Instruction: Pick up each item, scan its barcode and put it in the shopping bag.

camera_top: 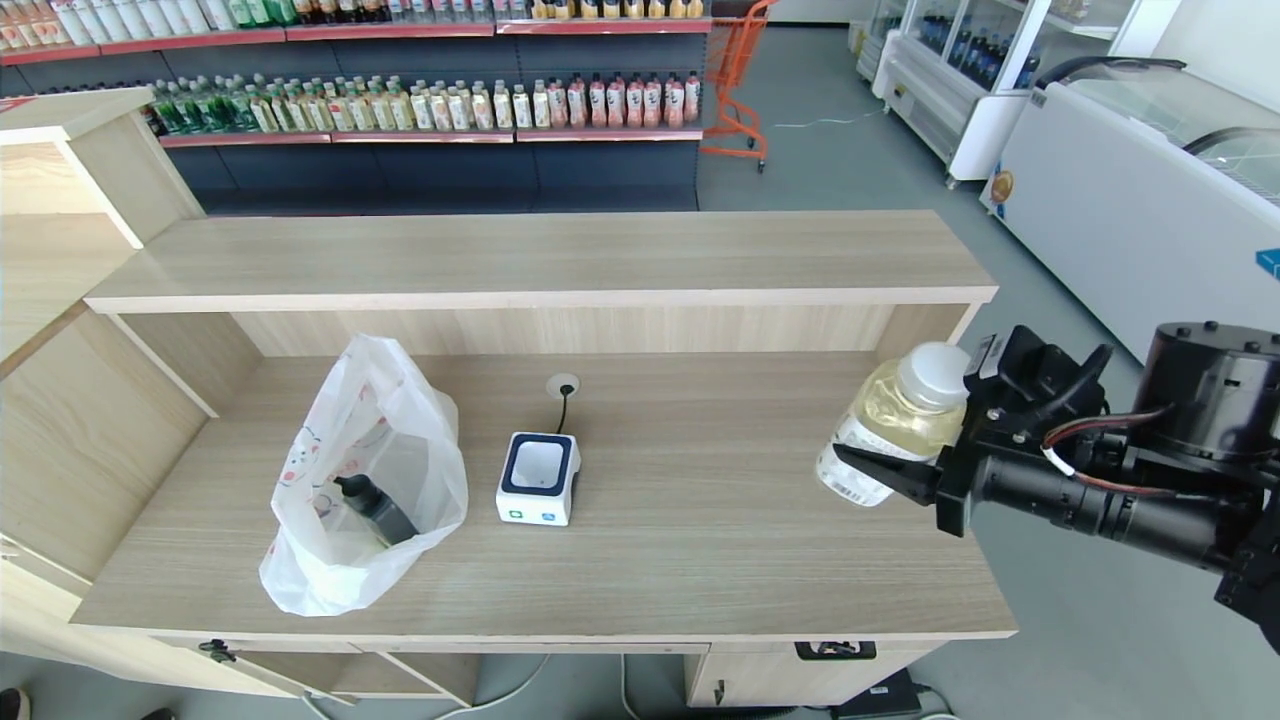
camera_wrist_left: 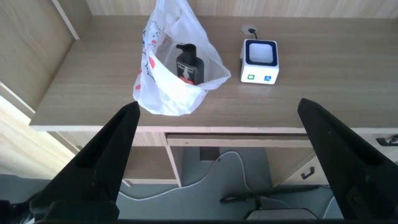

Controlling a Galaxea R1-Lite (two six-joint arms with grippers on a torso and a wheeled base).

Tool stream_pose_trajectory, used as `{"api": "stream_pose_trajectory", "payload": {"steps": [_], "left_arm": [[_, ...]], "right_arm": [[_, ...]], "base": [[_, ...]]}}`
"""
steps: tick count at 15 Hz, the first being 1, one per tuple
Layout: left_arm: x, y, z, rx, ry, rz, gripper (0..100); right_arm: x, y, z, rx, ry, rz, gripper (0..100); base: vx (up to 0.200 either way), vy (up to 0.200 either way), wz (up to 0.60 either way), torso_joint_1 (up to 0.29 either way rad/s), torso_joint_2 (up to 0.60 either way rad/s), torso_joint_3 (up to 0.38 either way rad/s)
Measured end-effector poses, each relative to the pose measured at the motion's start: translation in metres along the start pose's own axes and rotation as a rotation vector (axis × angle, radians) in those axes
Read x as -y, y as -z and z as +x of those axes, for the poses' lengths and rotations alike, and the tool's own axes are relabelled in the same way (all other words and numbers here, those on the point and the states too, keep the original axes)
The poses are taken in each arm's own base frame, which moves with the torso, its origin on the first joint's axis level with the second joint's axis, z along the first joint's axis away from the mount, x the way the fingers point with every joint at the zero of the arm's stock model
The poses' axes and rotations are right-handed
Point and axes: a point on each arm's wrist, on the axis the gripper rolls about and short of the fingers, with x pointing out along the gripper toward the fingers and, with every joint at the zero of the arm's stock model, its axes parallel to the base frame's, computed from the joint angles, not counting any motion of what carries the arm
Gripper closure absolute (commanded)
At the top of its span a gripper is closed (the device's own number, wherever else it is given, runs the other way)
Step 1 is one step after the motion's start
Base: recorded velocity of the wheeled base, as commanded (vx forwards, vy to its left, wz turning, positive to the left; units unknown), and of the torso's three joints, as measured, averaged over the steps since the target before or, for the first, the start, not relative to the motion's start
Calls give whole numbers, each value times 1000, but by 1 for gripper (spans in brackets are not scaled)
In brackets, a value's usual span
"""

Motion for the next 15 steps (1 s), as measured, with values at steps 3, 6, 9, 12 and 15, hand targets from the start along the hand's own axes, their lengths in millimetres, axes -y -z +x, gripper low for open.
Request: {"api": "stream_pose_trajectory", "payload": {"steps": [3,6,9,12,15], "left_arm": [[0,0,0,0,0,0,0],[0,0,0,0,1,2,0],[0,0,0,0,0,1,0],[0,0,0,0,1,1,0],[0,0,0,0,0,0,0]], "right_arm": [[4,4,-8,4,-3,-143,100],[3,3,-11,3,3,-156,100],[-1,3,-17,0,-1,-148,100],[-7,7,-23,-15,-15,-136,100],[-9,8,-24,-17,-19,-131,100]], "base": [[0,0,0,0,0,0],[0,0,0,0,0,0],[0,0,0,0,0,0],[0,67,0,1,2,1],[0,200,0,-1,5,1]]}}
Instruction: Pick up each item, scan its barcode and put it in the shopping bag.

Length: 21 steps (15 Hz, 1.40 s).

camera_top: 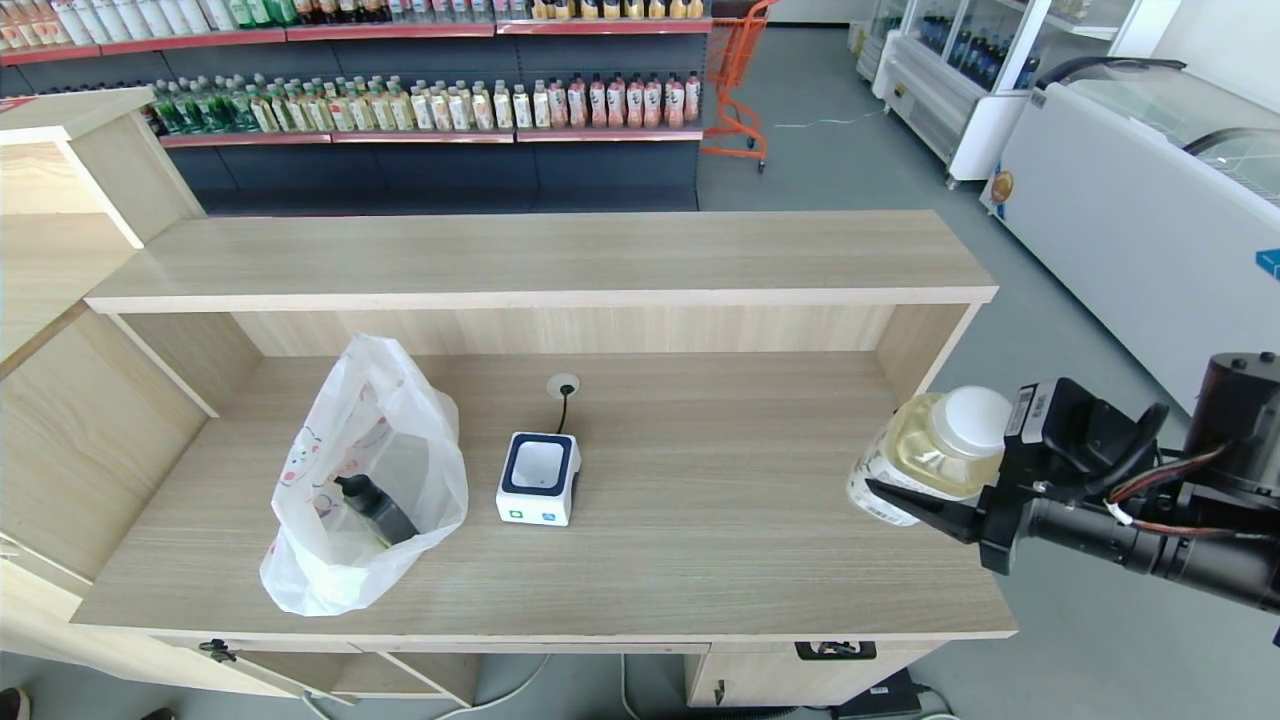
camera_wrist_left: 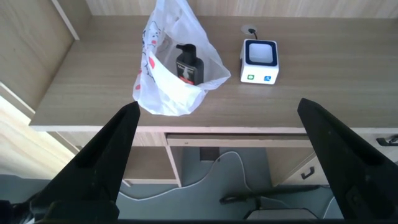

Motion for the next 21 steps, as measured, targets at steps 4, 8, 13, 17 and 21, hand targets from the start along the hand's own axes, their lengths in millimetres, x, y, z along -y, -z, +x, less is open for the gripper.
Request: {"api": "stream_pose_trajectory", "payload": {"steps": [4,8,13,17,21], "left_arm": [[0,0,0,0,0,1,0],[0,0,0,0,1,2,0],[0,0,0,0,0,3,0],[0,0,0,-1,1,5,0],[0,0,0,0,1,4,0]], "right_arm": [[1,-2,0,9,4,48,100],[2,-5,-1,24,0,70,100],[4,-5,2,33,-5,70,100],[5,-2,6,24,-12,89,100],[5,0,10,19,-20,149,100]], "base": [[0,200,0,1,2,2],[0,200,0,5,-1,0],[40,40,0,2,1,3],[200,0,0,2,4,0],[150,0,0,-3,-4,2]]}}
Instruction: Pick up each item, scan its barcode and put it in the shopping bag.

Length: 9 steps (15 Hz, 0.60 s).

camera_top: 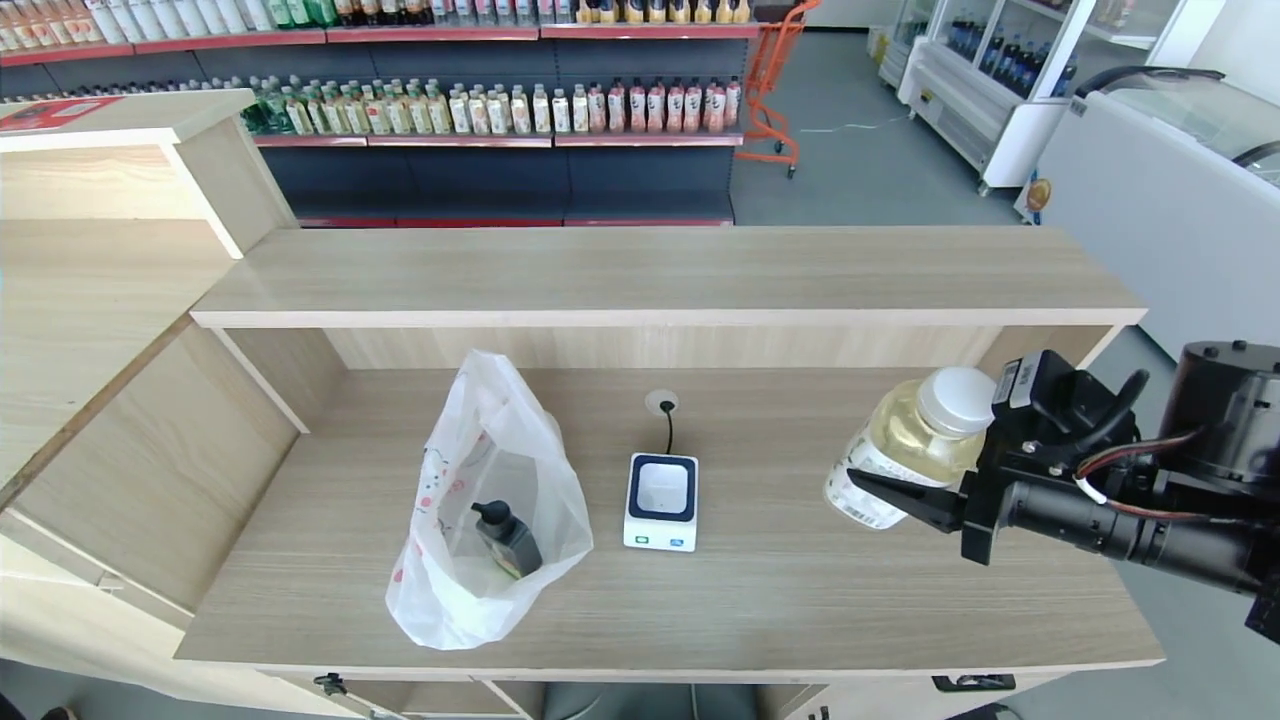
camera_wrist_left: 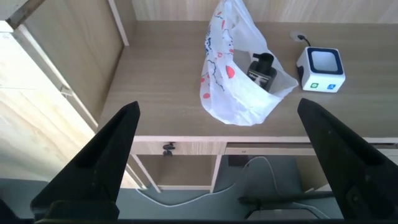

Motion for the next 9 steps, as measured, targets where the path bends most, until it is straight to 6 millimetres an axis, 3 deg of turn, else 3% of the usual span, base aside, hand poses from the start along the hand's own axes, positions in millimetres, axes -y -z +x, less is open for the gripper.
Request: {"api": "stream_pose_trajectory", "payload": {"steps": [6,9], "left_arm": [[0,0,0,0,-1,-3,0],[0,0,0,0,0,-4,0]], "right_arm": [[-8,18,12,-43,-61,49,100],[-18,28,20,-9,-98,-15,100]], "base": [[0,0,0,0,0,0],[0,0,0,0,0,0]]}}
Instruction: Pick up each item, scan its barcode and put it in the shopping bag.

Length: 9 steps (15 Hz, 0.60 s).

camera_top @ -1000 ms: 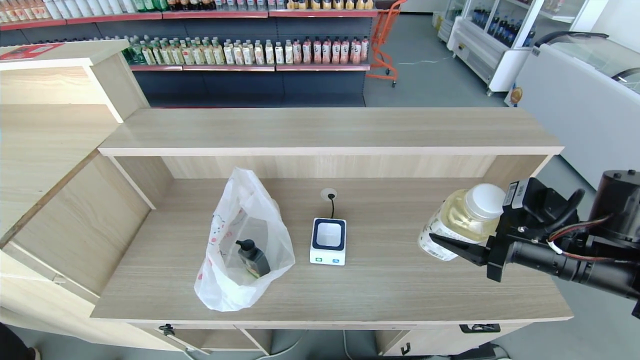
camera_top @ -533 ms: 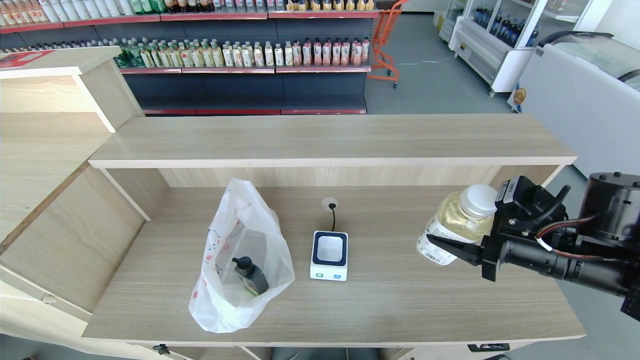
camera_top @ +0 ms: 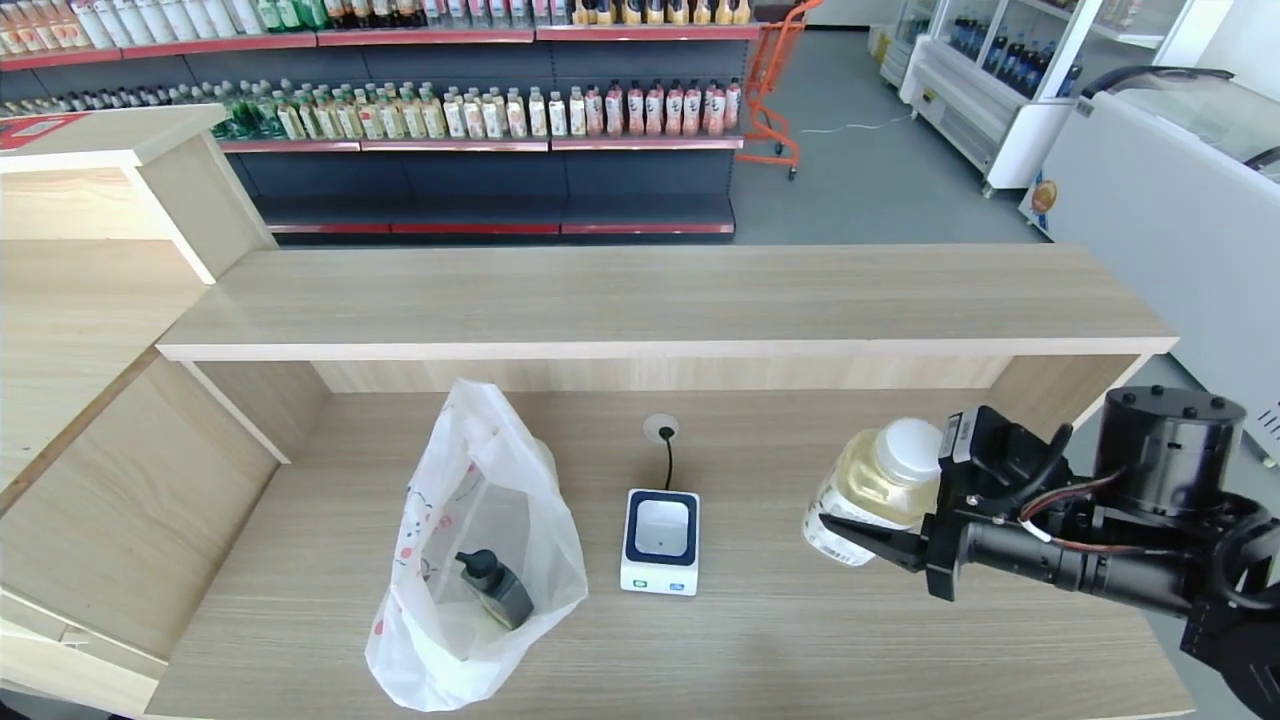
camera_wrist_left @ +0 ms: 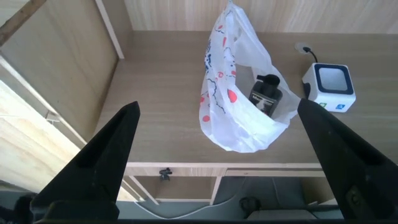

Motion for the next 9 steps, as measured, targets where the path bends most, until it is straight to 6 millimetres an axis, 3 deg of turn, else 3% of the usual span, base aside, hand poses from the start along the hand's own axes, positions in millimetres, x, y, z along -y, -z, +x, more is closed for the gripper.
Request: {"api": "stream_pose_trajectory", "payload": {"steps": [3,9], "left_arm": [[0,0,0,0,0,0,0],[0,0,0,0,0,0,0]], "right_arm": [[-6,14,11,86,-73,-146,100],[5,56,40,265,-127,-330,100]], "base": [[0,0,0,0,0,0],[0,0,0,0,0,0]]}}
